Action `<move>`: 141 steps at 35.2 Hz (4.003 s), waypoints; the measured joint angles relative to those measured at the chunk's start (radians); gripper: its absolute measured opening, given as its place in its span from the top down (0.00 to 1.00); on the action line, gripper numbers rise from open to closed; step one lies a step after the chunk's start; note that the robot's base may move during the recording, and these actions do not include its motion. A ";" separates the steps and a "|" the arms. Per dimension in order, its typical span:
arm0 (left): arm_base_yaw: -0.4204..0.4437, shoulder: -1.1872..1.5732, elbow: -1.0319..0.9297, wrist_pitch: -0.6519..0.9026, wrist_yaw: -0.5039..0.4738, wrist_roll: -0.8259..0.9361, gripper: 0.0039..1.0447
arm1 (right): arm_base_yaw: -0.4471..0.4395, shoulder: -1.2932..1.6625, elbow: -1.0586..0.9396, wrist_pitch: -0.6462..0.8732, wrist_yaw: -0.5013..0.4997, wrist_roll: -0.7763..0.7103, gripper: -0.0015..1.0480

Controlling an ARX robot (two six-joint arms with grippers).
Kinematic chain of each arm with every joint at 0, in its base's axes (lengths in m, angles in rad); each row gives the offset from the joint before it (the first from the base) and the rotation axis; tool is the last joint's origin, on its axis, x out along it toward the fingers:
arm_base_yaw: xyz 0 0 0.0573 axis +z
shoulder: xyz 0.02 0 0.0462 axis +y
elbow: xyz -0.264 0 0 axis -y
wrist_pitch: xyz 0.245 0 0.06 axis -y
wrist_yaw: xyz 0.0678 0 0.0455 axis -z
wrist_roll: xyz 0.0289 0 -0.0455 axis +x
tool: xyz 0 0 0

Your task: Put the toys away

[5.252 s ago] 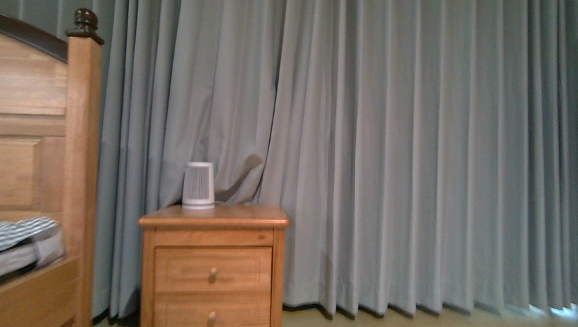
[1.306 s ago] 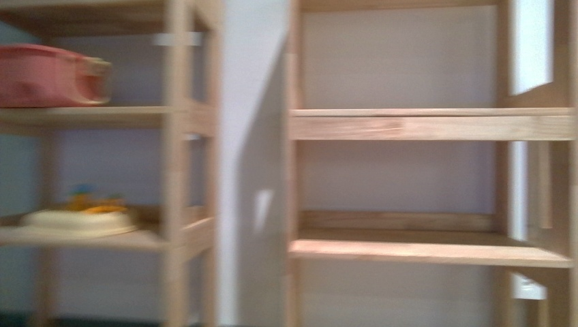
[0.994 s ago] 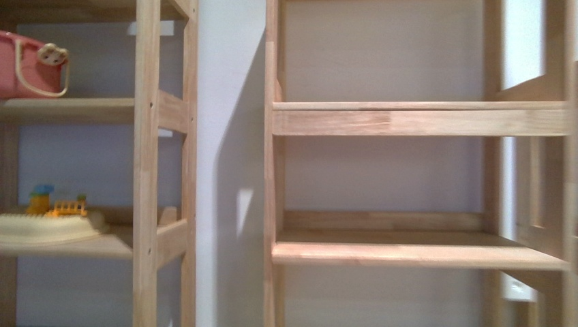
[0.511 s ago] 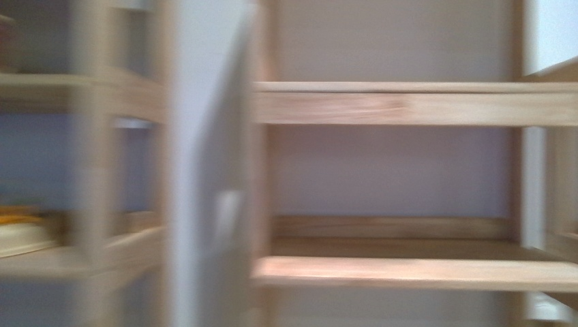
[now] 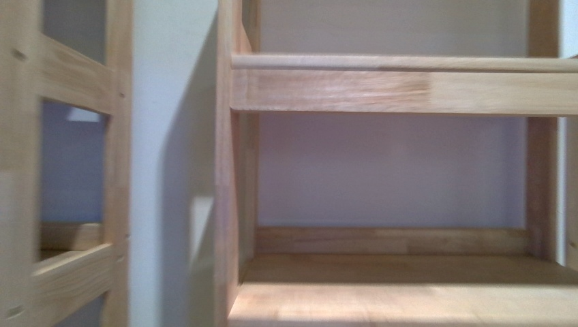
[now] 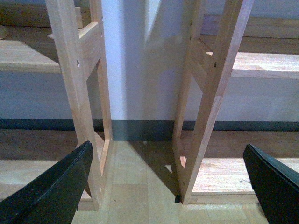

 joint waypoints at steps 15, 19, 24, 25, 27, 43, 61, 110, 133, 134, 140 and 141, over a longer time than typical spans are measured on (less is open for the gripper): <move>0.000 0.000 0.000 0.000 0.001 0.000 0.06 | -0.003 0.002 -0.001 0.003 -0.010 0.006 0.86; 0.000 0.000 0.000 0.000 0.001 0.000 0.06 | -0.098 0.039 -0.009 0.164 -0.235 0.121 0.86; 0.000 0.000 0.000 0.000 0.001 0.000 0.06 | -0.129 0.150 0.142 0.266 -0.318 0.221 0.86; 0.000 0.000 0.000 0.000 0.001 0.000 0.06 | -0.105 0.175 0.185 0.267 -0.299 0.220 0.86; 0.000 0.000 0.000 0.000 0.001 0.000 0.06 | -0.060 0.218 0.251 0.272 -0.276 0.217 0.86; 0.000 0.000 0.000 0.000 0.001 0.000 0.06 | 0.074 0.706 0.822 0.363 -0.224 0.197 0.86; 0.000 0.000 0.000 0.000 0.001 0.000 0.06 | 0.179 1.306 1.618 0.138 -0.144 0.162 0.86; 0.000 0.000 0.000 0.000 0.001 0.000 0.06 | 0.285 1.929 2.305 0.148 -0.233 1.007 0.86; 0.000 0.000 0.000 0.000 0.001 0.000 0.06 | 0.312 2.257 2.767 0.008 -0.270 1.090 0.86; 0.000 0.000 0.000 0.000 0.001 0.000 0.06 | 0.314 2.266 2.779 0.005 -0.267 1.100 0.86; 0.000 0.000 0.000 0.000 0.001 0.000 0.06 | 0.336 2.296 2.829 0.003 -0.275 1.101 0.86; 0.000 0.000 0.000 0.000 0.001 0.000 0.06 | 0.342 2.297 2.833 0.003 -0.275 1.100 0.80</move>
